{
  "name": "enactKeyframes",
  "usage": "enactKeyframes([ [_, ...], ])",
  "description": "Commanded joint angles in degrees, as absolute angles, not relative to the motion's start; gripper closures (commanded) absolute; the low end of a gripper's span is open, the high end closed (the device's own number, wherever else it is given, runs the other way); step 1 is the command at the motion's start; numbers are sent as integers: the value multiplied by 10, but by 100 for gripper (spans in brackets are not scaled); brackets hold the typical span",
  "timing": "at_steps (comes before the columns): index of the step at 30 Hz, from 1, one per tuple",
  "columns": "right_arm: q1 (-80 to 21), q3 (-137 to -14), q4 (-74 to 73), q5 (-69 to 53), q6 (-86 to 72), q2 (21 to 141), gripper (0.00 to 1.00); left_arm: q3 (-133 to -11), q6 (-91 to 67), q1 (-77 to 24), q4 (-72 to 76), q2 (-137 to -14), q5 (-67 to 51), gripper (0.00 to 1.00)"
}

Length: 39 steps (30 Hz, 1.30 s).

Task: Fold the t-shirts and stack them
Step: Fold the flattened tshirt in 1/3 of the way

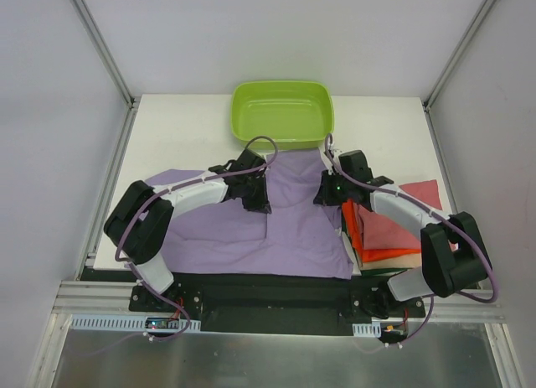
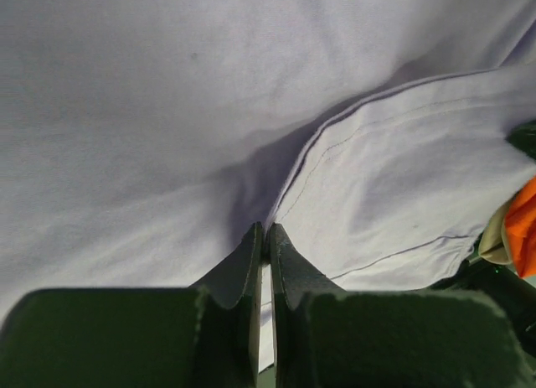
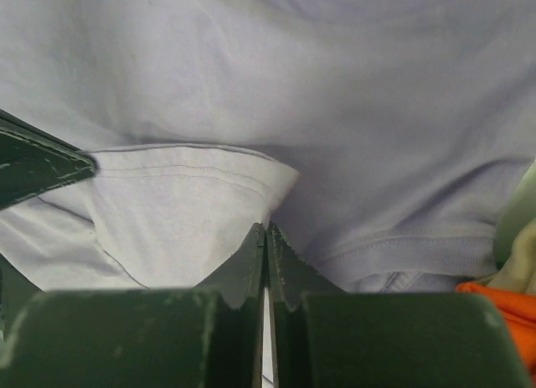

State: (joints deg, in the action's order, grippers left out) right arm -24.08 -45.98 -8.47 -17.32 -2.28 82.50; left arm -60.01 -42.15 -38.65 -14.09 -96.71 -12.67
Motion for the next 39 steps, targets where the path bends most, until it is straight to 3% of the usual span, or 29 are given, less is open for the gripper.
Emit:
enactKeyframes([
  [1, -242, -505, -94, -178, -4, 818, 99, -585, -417, -389, -143, -932, -86, 100],
  [25, -252, -625, -130, -142, 67, 940, 99, -573, -439, -388, -152, -927, 29, 100],
  [28, -253, -634, -130, -145, 67, 957, 93, -581, -438, -388, -159, -940, 32, 99],
  [30, -252, -641, -134, -137, 67, 960, 76, -585, -438, -388, -166, -943, 36, 90],
  [33, -253, -650, -146, -107, 66, 954, 54, -598, -437, -388, -189, -940, 63, 57],
  [34, -254, -656, -151, -97, 66, 949, 44, -604, -434, -388, -199, -934, 78, 38],
  [36, -253, -668, -167, -69, 67, 942, 37, -614, -426, -388, -218, -914, 109, 17],
  [39, -253, -676, -164, -36, 69, 926, 20, -621, -419, -367, -245, -880, 158, 1],
])
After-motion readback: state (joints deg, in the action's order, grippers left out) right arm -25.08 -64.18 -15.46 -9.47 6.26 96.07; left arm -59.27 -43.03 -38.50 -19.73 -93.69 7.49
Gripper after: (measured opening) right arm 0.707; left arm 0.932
